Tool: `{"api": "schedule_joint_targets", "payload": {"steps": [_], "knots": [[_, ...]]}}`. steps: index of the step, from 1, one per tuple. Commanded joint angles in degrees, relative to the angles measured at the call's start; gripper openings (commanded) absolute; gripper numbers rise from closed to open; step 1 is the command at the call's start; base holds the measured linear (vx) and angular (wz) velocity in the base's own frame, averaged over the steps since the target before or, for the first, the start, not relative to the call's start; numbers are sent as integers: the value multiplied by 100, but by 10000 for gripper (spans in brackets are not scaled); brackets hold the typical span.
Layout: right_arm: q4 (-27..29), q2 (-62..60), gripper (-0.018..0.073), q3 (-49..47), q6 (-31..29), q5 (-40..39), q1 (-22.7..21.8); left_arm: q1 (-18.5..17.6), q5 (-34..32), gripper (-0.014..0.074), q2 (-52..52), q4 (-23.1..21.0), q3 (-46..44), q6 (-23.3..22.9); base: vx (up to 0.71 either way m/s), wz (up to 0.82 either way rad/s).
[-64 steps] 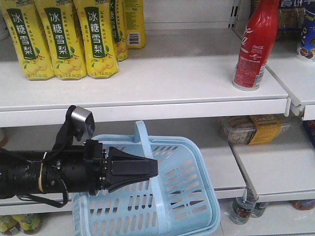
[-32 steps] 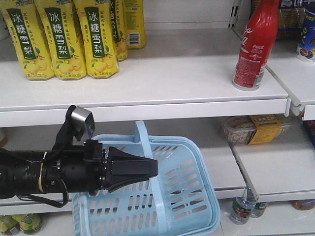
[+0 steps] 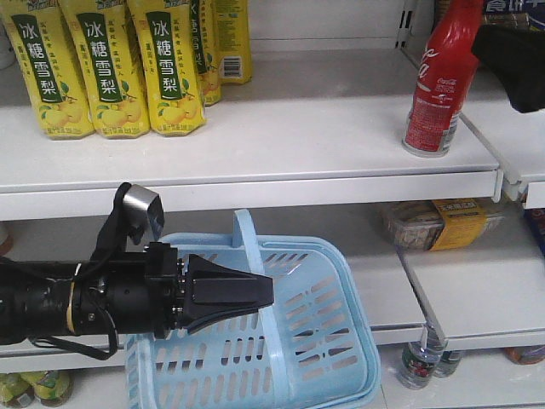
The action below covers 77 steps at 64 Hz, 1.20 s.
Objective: Place coke in basket with both arms
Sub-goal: 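Reach the open right gripper down over the red Coca-Cola bottle, then close the right gripper on the bottle cap and lift it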
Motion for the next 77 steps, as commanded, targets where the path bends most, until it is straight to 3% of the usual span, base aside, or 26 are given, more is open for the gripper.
{"api": "schedule_joint_targets", "payload": {"steps": [1, 10, 23, 33, 44, 55, 69, 77], "knots": [[523, 251, 595, -419, -494, -267, -24, -28, -1254, -6, -211, -401, -116, -8, 0, 0], [822, 663, 595, -770, -664, -106, -24, -28, -1254, -6, -211, -401, -116, -8, 0, 0], [822, 1171, 595, -1195, -677, 37, -4, -28, -1254, -6, -211, -401, -116, -8, 0, 0], [809, 1582, 595, -1525, -870, -96, 413, -28, -1254, -6, -211, -401, -116, -8, 0, 0], [775, 1788, 578, -1619, -870, -843, 749, -28, -1254, -6, -211, -401, -116, -8, 0, 0], [711, 1770, 416, -1606, -799, -885, 770, -28, -1254, -6, -211, -401, -116, -8, 0, 0], [670, 1585, -8, -1606, -805, -464, 770, -28, -1254, -6, -211, -401, -116, -8, 0, 0], [635, 1240, -6, -1606, -599, 485, 770, -28, -1254, -6, -211, -401, -116, -8, 0, 0]]}}
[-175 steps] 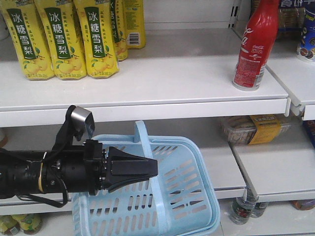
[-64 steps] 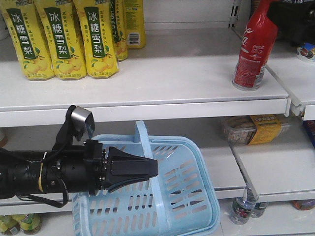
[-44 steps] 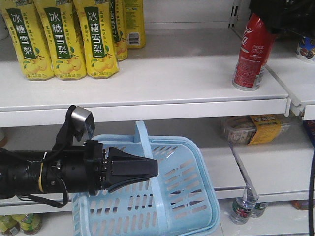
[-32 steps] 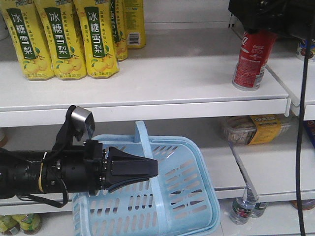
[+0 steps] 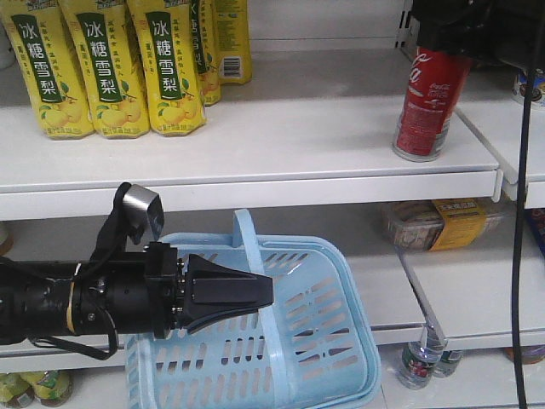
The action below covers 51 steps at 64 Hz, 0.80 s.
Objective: Place coke in basket with both arms
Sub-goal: 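Close the right gripper on the bottle cap and lift it, then carry the bottle with the right gripper down over the basket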
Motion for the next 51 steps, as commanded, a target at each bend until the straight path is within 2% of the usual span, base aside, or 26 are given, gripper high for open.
{"api": "schedule_joint_targets", "payload": {"steps": [1, 7, 13, 22, 28, 37, 43, 51], "knots": [[153, -534, -4, -210, 183, 734, 11, -28, -1254, -6, -211, -401, -116, -8, 0, 0], [-27, -927, -4, -210, 469, 1304, 11, -28, -1254, -6, -211, -401, -116, -8, 0, 0], [-541, -1394, -4, -208, 1036, 1695, 11, -28, -1254, -6, -211, -401, -116, -8, 0, 0], [-1580, -1873, -4, -111, 2245, 2529, 11, -28, -1254, -6, -211, -401, -116, -8, 0, 0], [-1792, -2088, -4, 296, 2547, 2852, 11, -28, -1254, -6, -211, -401, -116, -8, 0, 0], [-1328, -2294, -3, 1323, 2361, 2713, 11, -28, -1254, -6, -211, -401, -116, -8, 0, 0], [-737, -2332, -3, 2036, 1961, 2497, 11, -28, -1254, -6, -211, -401, -116, -8, 0, 0], [173, -2332, -3, 2898, 1135, 2000, 11, -28, -1254, -6, -211, -401, -116, -8, 0, 0]]}}
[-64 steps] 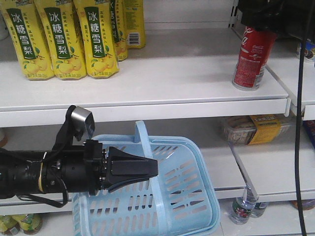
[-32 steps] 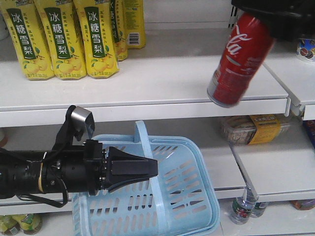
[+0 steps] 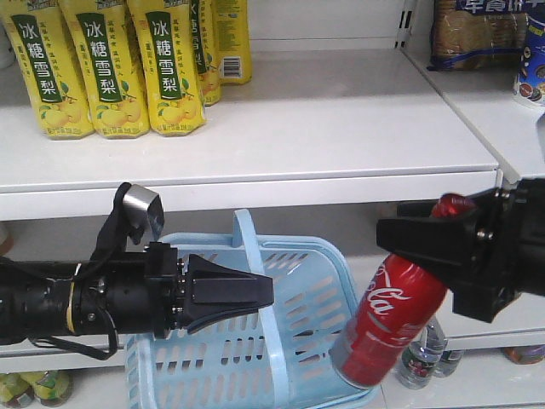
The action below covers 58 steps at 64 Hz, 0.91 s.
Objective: Place coke in basket with both arms
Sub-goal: 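Carry the bottle with the right gripper down over the basket, then lower the bottle into the basket and open the right gripper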
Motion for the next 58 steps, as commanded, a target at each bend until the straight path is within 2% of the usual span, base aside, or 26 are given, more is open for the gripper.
{"api": "schedule_joint_targets", "payload": {"steps": [1, 15, 22, 41, 50, 58], "knots": [[1357, -89, -3, 379, -718, -683, 11, -28, -1254, -6, -211, -401, -116, -8, 0, 0], [2899, 103, -3, 1094, -2081, -812, 16, -28, -1254, -6, -211, -401, -116, -8, 0, 0], [3275, 348, -3, 1123, -2445, -740, 16, -28, -1254, -6, -211, -401, -116, -8, 0, 0], [3627, 1058, -3, 1123, -2914, -608, 61, -28, -1254, -6, -211, -401, -116, -8, 0, 0], [3744, 1387, -3, 1123, -3170, -847, 513, -28, -1254, -6, -211, -401, -116, -8, 0, 0], [3744, 1613, -3, 1123, -3309, -1416, 991, -28, -1254, -6, -211, -401, -116, -8, 0, 0]]}}
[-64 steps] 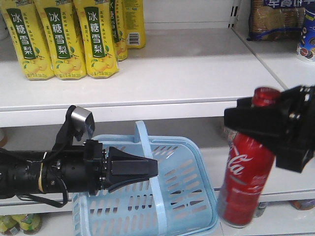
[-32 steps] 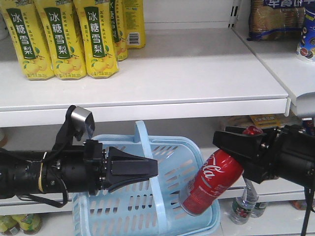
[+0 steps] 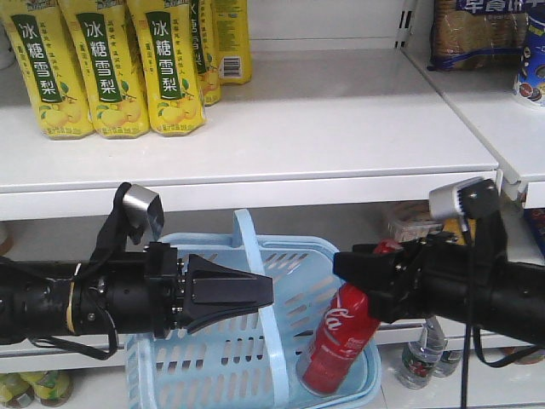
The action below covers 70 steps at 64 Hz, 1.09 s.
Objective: Place coke in basket with both arms
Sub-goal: 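Lower the bottle into the basket and open the right gripper, then raise the open right gripper up and away from the basket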
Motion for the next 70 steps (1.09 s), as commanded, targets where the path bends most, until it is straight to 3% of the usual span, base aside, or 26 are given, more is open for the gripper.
{"api": "schedule_joint_targets", "payload": {"steps": [1, 9, 29, 57, 70], "knots": [[666, 42, -3, -174, -147, -220, 373, -28, -1254, -6, -211, -401, -116, -8, 0, 0], [666, 167, -1, -174, -256, -654, 617, -28, -1254, -6, -211, -401, -116, -8, 0, 0], [666, 396, 51, -174, -207, -496, 647, -28, -1254, -6, -211, -401, -116, -8, 0, 0], [666, 551, 417, -174, -228, -332, 642, -28, -1254, -6, -211, -401, -116, -8, 0, 0], [666, 551, 477, -174, -228, -327, 642, -28, -1254, -6, -211, -401, -116, -8, 0, 0]]}}
